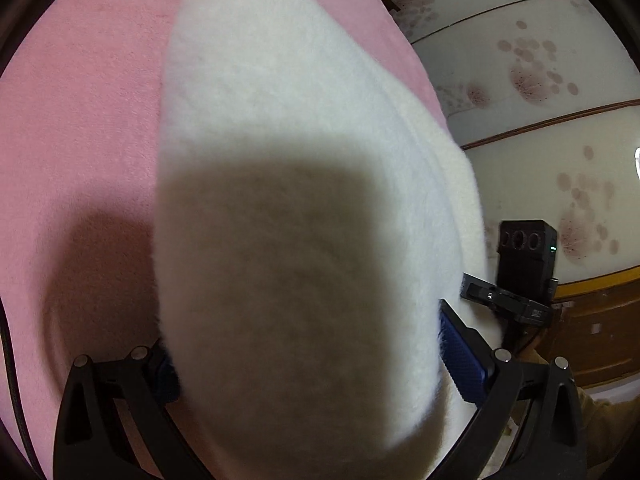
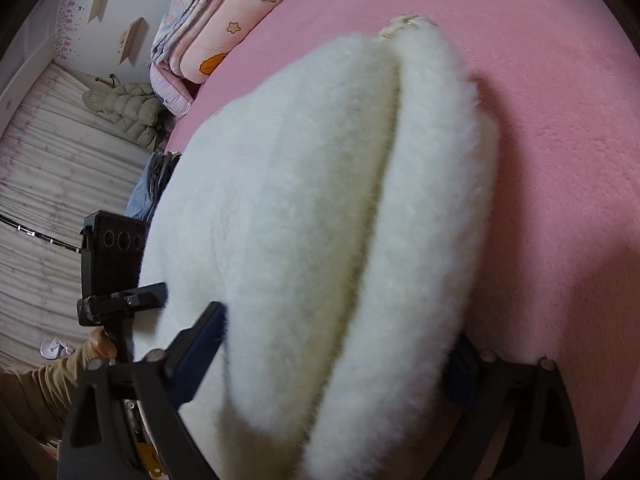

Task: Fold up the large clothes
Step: 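Grasp the folded cardigan bundle with both tools and lift it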

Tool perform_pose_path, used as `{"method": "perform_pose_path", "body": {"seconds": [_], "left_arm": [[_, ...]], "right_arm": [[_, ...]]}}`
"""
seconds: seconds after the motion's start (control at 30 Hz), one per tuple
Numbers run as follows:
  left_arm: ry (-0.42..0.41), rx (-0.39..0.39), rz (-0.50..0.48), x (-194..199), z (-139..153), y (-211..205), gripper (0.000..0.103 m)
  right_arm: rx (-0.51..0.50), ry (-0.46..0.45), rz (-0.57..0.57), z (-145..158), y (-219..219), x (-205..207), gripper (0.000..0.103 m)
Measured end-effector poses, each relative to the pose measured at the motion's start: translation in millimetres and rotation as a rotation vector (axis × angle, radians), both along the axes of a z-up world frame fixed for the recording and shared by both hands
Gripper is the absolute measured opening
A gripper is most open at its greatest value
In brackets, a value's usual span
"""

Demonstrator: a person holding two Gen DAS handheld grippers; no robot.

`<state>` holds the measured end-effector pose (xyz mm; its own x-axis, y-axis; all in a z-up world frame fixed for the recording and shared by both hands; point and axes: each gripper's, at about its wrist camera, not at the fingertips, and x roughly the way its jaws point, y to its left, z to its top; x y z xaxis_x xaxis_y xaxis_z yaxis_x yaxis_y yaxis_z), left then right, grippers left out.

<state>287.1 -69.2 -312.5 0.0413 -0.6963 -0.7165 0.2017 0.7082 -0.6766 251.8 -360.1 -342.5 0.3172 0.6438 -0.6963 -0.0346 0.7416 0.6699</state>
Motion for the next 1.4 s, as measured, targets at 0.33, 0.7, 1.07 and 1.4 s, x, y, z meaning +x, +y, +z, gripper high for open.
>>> {"method": "perform_pose_path", "body": {"seconds": [0.33,0.7,1.07,1.4], "left_arm": [[-0.179,0.191,0.056,-30.6,50.0,-21.6,0.071],[-0.16,0.2,0.086,-126.5,128.4,81.2,0.07],[-0.083,0.283,0.234,-158.5,189.9,299.4,0.07],[-0.333,0.32,0.23,-3.8,271.6,452.7,0.071]], "right_arm": [[-0.155,-0.057,-0.024,43.6,21.6,-14.2,0.044],[-0.162,-0.021,0.018,118.6,121.0,-95.7,0.042],[-0.046,0.052,0.203,153.7,321.0,-101.6,0.042],[0.028,-0.207,0.197,225.7,477.2,30.9,0.042]]}}
